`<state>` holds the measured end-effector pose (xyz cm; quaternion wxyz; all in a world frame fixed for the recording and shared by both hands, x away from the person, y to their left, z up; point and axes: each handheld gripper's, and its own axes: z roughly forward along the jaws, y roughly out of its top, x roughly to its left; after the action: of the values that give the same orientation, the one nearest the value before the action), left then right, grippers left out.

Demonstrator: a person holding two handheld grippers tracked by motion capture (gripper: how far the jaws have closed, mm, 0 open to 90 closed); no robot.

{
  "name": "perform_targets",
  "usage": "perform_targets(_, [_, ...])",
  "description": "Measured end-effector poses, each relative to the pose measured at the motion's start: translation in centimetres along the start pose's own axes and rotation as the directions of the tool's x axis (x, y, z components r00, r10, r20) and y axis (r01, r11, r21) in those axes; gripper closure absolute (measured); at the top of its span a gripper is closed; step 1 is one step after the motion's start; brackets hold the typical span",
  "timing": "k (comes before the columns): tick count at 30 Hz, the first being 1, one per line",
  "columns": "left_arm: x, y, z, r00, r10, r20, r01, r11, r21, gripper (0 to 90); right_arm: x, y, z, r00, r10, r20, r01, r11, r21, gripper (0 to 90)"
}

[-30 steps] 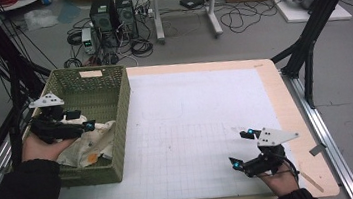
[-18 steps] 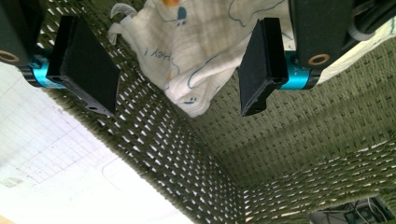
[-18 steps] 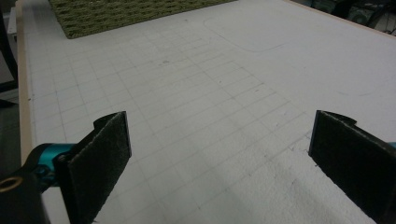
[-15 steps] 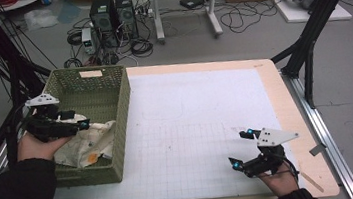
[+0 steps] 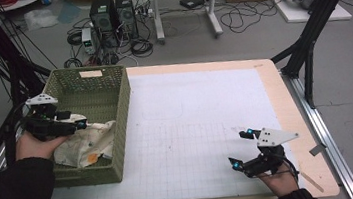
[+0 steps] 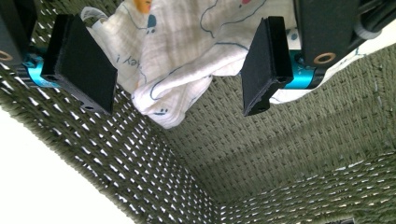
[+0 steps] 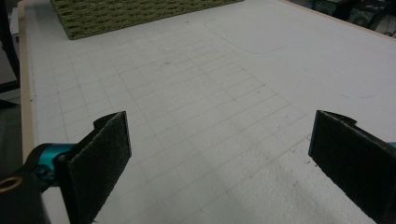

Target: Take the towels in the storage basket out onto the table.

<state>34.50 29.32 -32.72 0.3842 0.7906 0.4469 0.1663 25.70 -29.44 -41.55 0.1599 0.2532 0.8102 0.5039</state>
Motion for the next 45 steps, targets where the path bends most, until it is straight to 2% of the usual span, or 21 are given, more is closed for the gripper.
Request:
perform_targets(2, [0.1,0.0,0.1,0.9999,-0.004,-0.013,0.004,1.0,0.001,26.6,0.0,0.0,0.0,1.0,0.0,-0.001,0.0,1.0,-0.001,4.7])
perform_targets(12, [0.6,-0.3,0.7,0.9999,-0.013,-0.004,0.013,0.9988,0.046,26.5,0.0,0.0,0.0,1.0,0.0,-0.002,0.0,1.0,-0.003,4.7])
perform_targets(22, [0.9,-0.6,1.6,0.9997,-0.018,0.013,0.017,0.9947,0.101,26.8,0.0,0.0,0.1,1.0,-0.001,-0.006,0.001,1.0,-0.003,4.7])
perform_targets(28, [1.0,-0.7,1.9,0.9997,-0.023,0.005,0.023,0.9912,0.13,30.1,0.0,0.1,0.2,1.0,-0.002,-0.009,0.002,1.0,-0.005,4.7])
perform_targets(35, [1.0,-0.9,2.4,1.0,-0.007,-0.006,0.008,0.9824,0.186,39.0,0.1,0.1,0.2,0.9999,-0.002,-0.01,0.002,1.0,-0.004,4.8])
perform_targets(38, [1.0,-1.0,2.7,1.0,0.005,-0.006,-0.004,0.9768,0.214,48.3,0.1,0.1,0.1,0.9999,0.001,-0.014,-0.002,1.0,-0.004,4.7])
perform_targets(39, [1.0,-1.1,2.8,0.9999,0.008,-0.006,-0.007,0.9751,0.222,48.3,0.1,0.1,0.1,0.9999,0.001,-0.014,-0.002,1.0,-0.004,4.7])
perform_targets(40, [1.0,-1.1,2.8,0.9999,0.012,-0.007,-0.01,0.973,0.23,56.3,0.0,0.1,0.1,0.9999,-0.003,-0.01,0.003,1.0,-0.006,4.7])
perform_targets(42, [0.9,-1.2,3.0,0.9998,0.017,0.006,-0.018,0.9675,0.252,59.8,0.0,0.1,0.2,0.9999,-0.002,-0.011,0.002,1.0,-0.008,4.7])
perform_targets(45, [0.8,-1.3,3.3,0.9993,0.033,0.021,-0.037,0.9596,0.279,72.4,0.0,0.1,0.1,0.9999,0.0,-0.012,0.0,1.0,-0.009,4.8])
